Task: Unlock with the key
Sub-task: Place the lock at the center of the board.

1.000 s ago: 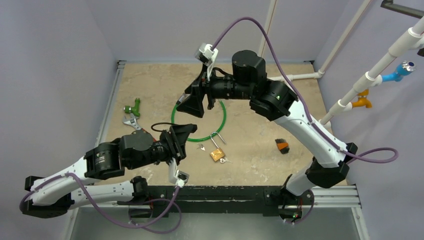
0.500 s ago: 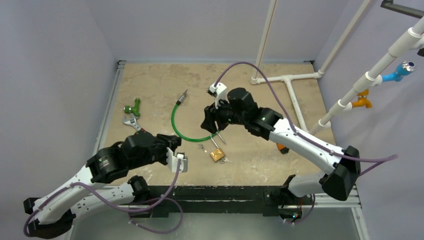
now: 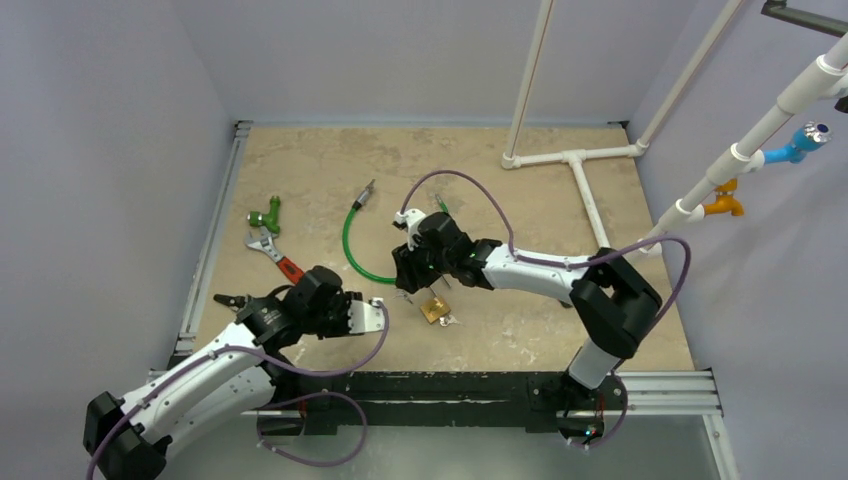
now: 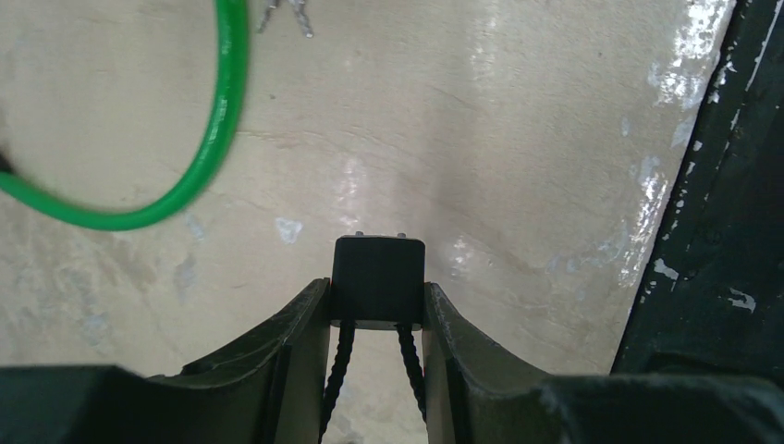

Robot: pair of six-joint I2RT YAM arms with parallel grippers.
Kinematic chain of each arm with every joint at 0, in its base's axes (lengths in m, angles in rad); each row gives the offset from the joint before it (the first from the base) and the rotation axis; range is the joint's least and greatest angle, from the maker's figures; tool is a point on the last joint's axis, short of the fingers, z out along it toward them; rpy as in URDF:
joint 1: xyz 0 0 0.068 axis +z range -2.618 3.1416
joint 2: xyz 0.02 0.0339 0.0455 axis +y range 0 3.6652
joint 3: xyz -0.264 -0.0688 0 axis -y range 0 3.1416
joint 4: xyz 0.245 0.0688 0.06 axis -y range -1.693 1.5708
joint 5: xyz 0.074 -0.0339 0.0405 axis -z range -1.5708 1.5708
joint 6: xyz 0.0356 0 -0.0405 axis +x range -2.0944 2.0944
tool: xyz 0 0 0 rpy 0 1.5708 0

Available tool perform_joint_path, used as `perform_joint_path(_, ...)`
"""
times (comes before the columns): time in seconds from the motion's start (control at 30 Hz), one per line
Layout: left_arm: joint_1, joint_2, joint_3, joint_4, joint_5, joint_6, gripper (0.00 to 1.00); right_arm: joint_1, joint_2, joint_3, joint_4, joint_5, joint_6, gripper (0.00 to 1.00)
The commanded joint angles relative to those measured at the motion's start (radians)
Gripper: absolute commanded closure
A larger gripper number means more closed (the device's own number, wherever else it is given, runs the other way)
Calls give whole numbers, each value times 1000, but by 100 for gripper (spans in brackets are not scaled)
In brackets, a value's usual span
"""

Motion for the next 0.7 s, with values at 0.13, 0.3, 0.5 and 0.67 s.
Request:
perform_joint_path(0.13, 6, 112, -75, 237, 80, 14, 89, 47, 115, 21, 98, 64, -21, 53)
perform_joint_path(0.3, 6, 126, -120, 308, 100, 11, 78, 68, 169, 31, 88, 126, -35, 54)
perform_joint_path(0.5, 6, 107, -148, 312, 127, 1, 77, 79, 211, 40, 82, 201, -50, 57)
perform_joint_path(0.67, 6, 94, -166, 320, 175, -1, 77, 82, 223, 55, 67, 246, -65, 63)
